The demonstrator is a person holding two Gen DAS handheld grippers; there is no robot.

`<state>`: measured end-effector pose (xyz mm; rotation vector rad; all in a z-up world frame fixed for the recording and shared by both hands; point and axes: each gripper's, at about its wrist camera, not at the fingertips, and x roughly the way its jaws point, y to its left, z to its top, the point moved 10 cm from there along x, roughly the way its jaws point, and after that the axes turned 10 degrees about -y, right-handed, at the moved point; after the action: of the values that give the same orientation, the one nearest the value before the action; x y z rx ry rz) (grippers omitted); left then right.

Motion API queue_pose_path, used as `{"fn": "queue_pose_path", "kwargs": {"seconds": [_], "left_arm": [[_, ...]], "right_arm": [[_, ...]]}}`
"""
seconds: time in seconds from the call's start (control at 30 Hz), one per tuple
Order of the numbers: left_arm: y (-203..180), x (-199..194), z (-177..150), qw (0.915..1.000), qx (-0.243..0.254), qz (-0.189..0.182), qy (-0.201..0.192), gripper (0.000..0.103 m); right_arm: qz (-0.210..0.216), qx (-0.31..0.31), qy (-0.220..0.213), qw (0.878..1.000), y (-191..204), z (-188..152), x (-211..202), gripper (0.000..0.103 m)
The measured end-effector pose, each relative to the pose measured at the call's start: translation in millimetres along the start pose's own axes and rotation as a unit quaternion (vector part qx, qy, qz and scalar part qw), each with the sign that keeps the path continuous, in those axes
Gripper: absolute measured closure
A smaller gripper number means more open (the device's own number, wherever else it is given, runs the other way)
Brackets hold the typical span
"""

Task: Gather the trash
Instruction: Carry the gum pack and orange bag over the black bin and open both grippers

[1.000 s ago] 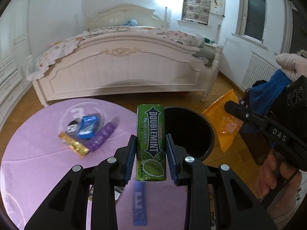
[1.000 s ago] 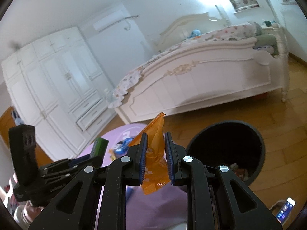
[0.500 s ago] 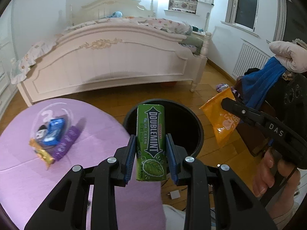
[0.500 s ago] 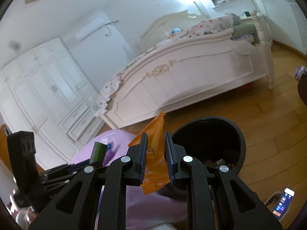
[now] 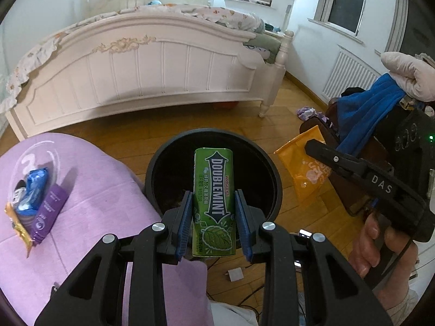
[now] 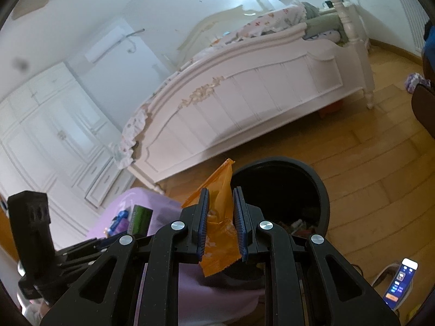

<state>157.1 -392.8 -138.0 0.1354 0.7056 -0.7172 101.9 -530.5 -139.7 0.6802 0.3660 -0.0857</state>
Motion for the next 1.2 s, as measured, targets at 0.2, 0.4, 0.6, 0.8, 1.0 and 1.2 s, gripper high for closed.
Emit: {"fn": "queue_pose_path", "kwargs": {"seconds": [0.2,0.4,0.6,0.8,1.0,1.2], "left_arm": [[-2,15,-3,0.9999,-0.002,-0.004,0.012,0.072],[-3,26,-2,0.9998,-0.002,-0.008,0.018,0.071],[0,23,10,1.0,0.0,0.005,0.002,0.053],[11,6,16,0.9997,-0.005,0.015,-0.018,0.038],[30,-20,8,0.9991,-0.01,0.032,-0.026,0.038],[69,-57,-10,0.9967,-0.022,0.07,-0.033,0.034]], "right_arm": [[-0.006,0.008,0.007,1.0,-14,-2,12,0.084],[-0.012,0.002,0.013,1.0,-15,3,25,0.084],[-0.03,0.004,0.028,0.999,-17,6,43,0.045],[-0.018,0.008,0.018,1.0,-6,9,39,0.032],[-0.004,0.0,0.023,1.0,13,5,32,0.032],[0.012,-0.02,0.04,0.999,44,-11,28,0.032]]}}
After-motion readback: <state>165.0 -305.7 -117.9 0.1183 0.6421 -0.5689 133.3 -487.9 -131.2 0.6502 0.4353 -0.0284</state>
